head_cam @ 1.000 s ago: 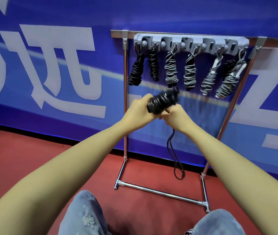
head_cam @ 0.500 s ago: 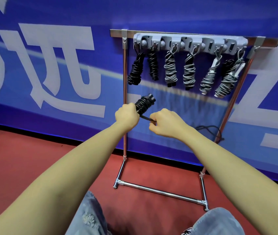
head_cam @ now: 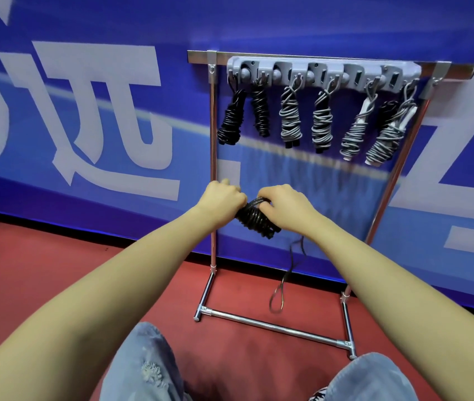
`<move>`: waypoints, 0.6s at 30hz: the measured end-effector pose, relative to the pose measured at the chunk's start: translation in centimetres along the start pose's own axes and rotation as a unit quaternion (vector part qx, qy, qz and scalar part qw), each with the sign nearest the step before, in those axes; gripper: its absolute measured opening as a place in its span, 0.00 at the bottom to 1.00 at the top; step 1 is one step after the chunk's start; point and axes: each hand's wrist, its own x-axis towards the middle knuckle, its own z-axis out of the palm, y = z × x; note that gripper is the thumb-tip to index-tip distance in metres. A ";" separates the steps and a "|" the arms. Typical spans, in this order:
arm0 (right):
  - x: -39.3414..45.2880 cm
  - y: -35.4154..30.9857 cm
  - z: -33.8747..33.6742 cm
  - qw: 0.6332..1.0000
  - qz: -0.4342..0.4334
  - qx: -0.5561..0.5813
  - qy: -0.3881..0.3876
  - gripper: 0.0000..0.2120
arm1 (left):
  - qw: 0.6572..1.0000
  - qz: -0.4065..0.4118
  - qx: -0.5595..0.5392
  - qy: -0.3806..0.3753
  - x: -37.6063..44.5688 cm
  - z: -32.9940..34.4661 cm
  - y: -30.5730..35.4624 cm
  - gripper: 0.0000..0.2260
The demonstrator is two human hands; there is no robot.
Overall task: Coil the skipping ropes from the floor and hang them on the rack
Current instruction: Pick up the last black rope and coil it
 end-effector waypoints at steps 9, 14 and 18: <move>0.2 1.1 -0.5 0.986 0.053 0.159 -0.022 0.06 | 0.972 0.142 -0.074 0.170 -0.5 0.4 -1.4 0.17; 0.2 1.1 -0.2 0.993 0.061 0.101 0.029 0.07 | 0.920 0.099 -0.299 0.232 -1.8 -0.3 -1.2 0.09; 0.4 0.7 -0.1 0.994 0.061 0.040 0.085 0.08 | 0.826 -0.114 -0.530 0.152 -2.1 -2.7 0.3 0.18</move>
